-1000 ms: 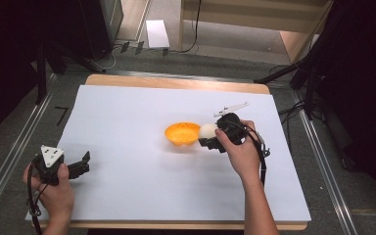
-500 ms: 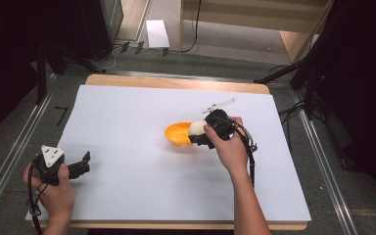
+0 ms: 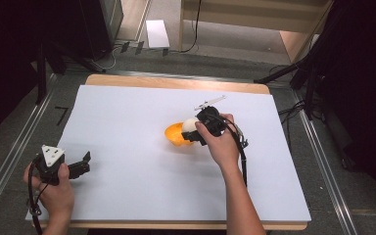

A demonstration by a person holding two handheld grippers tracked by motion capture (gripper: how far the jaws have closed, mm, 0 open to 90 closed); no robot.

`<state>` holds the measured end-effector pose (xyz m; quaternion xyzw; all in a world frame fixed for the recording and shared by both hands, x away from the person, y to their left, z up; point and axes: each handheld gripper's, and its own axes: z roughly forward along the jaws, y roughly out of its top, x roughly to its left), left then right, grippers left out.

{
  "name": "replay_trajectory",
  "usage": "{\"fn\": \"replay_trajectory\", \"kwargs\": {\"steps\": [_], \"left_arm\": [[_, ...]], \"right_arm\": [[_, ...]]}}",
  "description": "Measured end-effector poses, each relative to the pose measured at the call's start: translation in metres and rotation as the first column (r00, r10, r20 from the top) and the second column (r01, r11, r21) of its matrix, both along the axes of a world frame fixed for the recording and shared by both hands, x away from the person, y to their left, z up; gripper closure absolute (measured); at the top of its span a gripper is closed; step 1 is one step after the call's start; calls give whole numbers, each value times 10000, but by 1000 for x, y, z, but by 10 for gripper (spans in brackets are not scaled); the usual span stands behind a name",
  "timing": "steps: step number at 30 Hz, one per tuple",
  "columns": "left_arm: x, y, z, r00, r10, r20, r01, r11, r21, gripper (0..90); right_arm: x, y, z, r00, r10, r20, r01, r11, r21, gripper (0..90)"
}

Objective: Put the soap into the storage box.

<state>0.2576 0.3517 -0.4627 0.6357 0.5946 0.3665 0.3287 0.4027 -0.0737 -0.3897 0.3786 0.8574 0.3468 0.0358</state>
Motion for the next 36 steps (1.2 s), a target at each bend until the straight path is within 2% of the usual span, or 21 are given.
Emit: {"fn": "replay_trajectory", "kwargs": {"steps": [15, 36], "left_arm": [[1, 0, 0, 10000, -28, -60, 28, 10000, 35, 0], [1, 0, 0, 9999, -67, -90, 67, 10000, -31, 0]], "right_arm": [[8, 12, -8, 9997, -227, -129, 226, 9997, -22, 234], [17, 24, -24, 9946, -778, -682, 754, 9965, -366, 234]]}}
